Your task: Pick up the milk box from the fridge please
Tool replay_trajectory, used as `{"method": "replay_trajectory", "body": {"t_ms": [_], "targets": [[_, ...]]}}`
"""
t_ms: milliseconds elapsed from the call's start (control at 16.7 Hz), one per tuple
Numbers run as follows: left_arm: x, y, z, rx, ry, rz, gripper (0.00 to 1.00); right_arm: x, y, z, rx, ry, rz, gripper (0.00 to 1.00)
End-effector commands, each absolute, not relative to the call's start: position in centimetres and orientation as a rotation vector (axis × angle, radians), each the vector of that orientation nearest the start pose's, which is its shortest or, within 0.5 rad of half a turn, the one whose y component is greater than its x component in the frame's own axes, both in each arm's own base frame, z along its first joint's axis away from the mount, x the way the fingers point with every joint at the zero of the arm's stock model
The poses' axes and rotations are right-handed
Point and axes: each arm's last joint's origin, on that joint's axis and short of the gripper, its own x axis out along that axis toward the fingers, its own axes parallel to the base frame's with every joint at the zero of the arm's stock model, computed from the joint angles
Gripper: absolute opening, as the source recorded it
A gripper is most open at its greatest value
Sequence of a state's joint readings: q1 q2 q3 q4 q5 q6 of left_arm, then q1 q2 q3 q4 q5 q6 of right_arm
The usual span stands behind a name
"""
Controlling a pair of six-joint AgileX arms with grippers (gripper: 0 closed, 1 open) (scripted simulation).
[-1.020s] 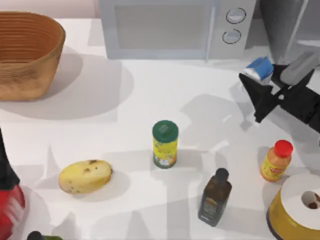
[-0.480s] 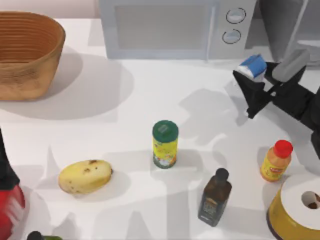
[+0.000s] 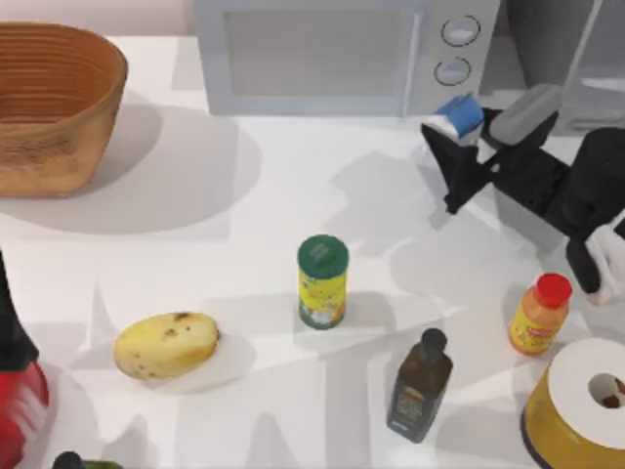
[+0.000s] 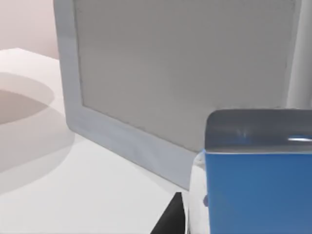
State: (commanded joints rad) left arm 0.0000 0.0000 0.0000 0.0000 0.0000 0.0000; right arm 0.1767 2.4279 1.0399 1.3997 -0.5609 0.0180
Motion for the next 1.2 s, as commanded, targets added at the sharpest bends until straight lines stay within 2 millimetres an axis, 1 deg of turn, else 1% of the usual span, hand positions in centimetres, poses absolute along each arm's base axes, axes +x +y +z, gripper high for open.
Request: {"method": "replay_trajectory", "body": {"t_ms": [60, 840, 900, 1200], "targets": [[10.57, -0.12, 16.00, 0.000, 0.000, 0.000, 1.00, 41.16, 9.45, 4.27, 0.004, -0.003, 0.766, 0.00], [10.57, -0.12, 16.00, 0.000, 0.000, 0.000, 1.00, 41.16, 9.45, 4.27, 0.004, -0.003, 0.766, 0.98], [10.57, -0.12, 16.00, 0.000, 0.000, 0.000, 1.00, 41.16, 9.45, 4.27, 0.004, -0.003, 0.766, 1.00], [10.57, -0.12, 16.00, 0.000, 0.000, 0.000, 1.00, 41.16, 9.45, 4.27, 0.004, -0.003, 0.766, 1.00]]}}
